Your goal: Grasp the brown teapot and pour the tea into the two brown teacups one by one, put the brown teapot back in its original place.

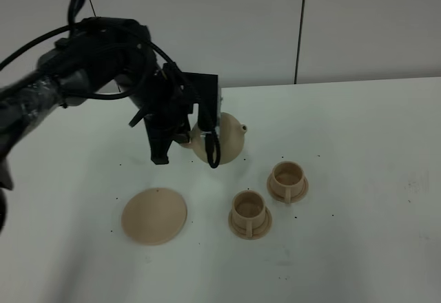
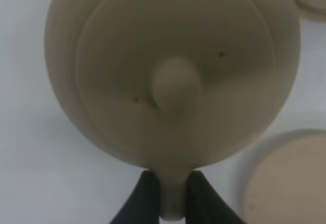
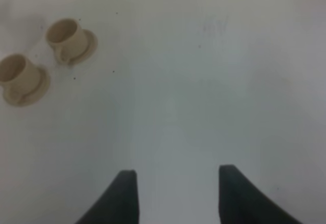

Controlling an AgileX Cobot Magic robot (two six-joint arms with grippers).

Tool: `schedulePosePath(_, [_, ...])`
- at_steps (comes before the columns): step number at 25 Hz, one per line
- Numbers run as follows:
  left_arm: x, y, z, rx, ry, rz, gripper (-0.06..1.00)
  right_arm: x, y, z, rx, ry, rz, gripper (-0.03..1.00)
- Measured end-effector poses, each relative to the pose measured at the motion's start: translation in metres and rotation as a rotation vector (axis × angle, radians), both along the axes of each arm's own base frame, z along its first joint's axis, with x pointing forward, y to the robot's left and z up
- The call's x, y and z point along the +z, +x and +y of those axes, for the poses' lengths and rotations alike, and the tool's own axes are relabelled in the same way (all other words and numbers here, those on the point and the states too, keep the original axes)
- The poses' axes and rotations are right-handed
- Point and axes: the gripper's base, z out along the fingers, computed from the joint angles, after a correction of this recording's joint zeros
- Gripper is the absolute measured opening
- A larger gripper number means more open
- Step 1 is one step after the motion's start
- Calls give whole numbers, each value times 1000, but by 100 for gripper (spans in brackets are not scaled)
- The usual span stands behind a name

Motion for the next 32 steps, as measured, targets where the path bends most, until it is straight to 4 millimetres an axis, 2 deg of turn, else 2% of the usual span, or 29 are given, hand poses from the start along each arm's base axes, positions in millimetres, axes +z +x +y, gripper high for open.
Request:
schedulePosePath(6, [-7,11,-17,-56,31,-22,17,0,0,0,0,0,0,36])
schedulePosePath(21, [-7,13,-44,-222,128,-193,17,0,0,0,-1,-1,0,36])
schedulePosePath(28, [-24,17,-54,-292,158,-228,17,0,0,0,0,0,0,36])
schedulePosePath(32, [-28,16,-66,-323,150,-266,17,0,0,0,0,0,0,36])
